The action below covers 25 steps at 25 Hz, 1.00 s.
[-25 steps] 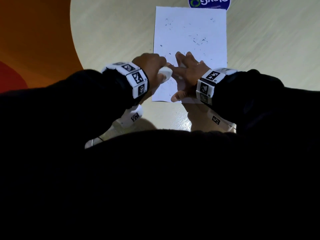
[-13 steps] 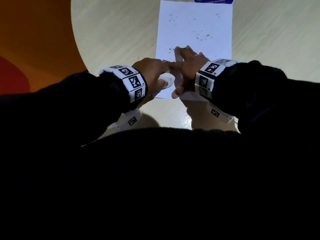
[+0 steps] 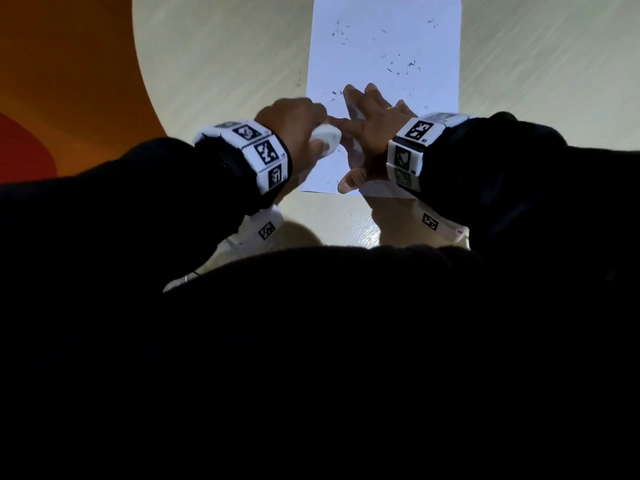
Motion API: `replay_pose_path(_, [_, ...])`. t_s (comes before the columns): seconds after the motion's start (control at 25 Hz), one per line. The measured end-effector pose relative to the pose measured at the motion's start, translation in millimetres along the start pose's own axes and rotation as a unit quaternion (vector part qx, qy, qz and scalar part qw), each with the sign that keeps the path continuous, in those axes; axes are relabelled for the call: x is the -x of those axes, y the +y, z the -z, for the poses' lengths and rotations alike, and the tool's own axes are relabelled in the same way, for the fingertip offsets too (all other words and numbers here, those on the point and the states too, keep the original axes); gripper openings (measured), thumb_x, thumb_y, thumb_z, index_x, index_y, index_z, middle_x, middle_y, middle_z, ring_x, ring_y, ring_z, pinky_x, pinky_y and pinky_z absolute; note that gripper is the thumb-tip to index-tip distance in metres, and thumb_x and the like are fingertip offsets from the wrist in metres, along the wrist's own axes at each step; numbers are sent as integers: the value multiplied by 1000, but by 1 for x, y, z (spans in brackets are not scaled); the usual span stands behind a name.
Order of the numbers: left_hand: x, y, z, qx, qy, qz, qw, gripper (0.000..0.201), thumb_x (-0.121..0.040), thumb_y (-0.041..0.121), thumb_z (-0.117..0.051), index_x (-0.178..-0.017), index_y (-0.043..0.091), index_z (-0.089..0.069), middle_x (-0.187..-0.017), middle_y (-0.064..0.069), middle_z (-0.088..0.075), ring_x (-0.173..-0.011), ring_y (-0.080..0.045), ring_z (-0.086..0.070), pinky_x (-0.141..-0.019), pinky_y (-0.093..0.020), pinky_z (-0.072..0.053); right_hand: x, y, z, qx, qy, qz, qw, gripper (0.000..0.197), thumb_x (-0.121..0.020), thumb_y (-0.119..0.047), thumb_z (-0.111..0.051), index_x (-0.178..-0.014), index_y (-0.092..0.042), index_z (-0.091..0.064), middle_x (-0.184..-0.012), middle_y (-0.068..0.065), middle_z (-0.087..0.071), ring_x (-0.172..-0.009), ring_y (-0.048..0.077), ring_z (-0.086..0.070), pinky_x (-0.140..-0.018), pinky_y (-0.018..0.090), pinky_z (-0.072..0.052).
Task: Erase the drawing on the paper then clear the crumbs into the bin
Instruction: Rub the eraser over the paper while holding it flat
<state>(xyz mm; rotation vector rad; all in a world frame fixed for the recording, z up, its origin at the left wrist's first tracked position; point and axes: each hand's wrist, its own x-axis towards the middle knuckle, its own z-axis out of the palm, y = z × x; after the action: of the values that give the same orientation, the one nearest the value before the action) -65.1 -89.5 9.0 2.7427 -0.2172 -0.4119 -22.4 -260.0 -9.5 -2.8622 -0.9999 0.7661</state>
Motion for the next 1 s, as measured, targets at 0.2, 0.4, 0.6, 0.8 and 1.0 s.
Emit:
replay_pose_path(0.2, [11,10,-10,10,-44,-16,999,23,-81,38,-53,-98,23,-59,-89,4,-55,-81,-20,-51,-68,-29,-33,1,2,2,-6,-2,-8,1000,110,-59,-69,-71,-148,-44,-13,-158,8,1,-145,31,2,-107,61,-23])
replay_pose_path(0.4, [1,5,-1,2,6,10,1000,16,-85,31,-56,-96,19,-58,-87,3,-53,-80,-22,-51,-68,-29,-34,2,-2,3,-7,16,-5,1000,99,-63,-63,-73,-145,-46,-20,-155,7,-9,-143,31,-6,-103,59,-26])
replay_pose_path(0.6, [2,8,-2,4,-7,-7,1000,11,-86,29,-57,-94,23,-56,-89,2,-55,-82,-22,-52,-68,-29,-33,5,-4,1,-32,37,-16,999,85,-74,-60,-66,-145,-44,-23,-156,5,-9,-144,26,-4,-106,58,-22])
replay_pose_path(0.8, [9,12,-8,-7,-42,-20,999,13,-85,29,-59,-96,22,-56,-90,3,-53,-83,-22,-51,-69,-28,-32,1,2,3,-11,-2,-1,1000,108,-59,-67,-74,-147,-46,-14,-157,5,1,-145,29,2,-108,61,-20])
replay_pose_path(1.0, [-3,14,4,-50,-17,-9,999,20,-87,28,-55,-101,13,-60,-93,-3,-58,-85,-26,-54,-69,-30,-35,2,2,3,-16,10,7,1000,104,-58,-67,-75,-144,-43,-22,-155,7,-5,-144,30,-2,-105,63,-22])
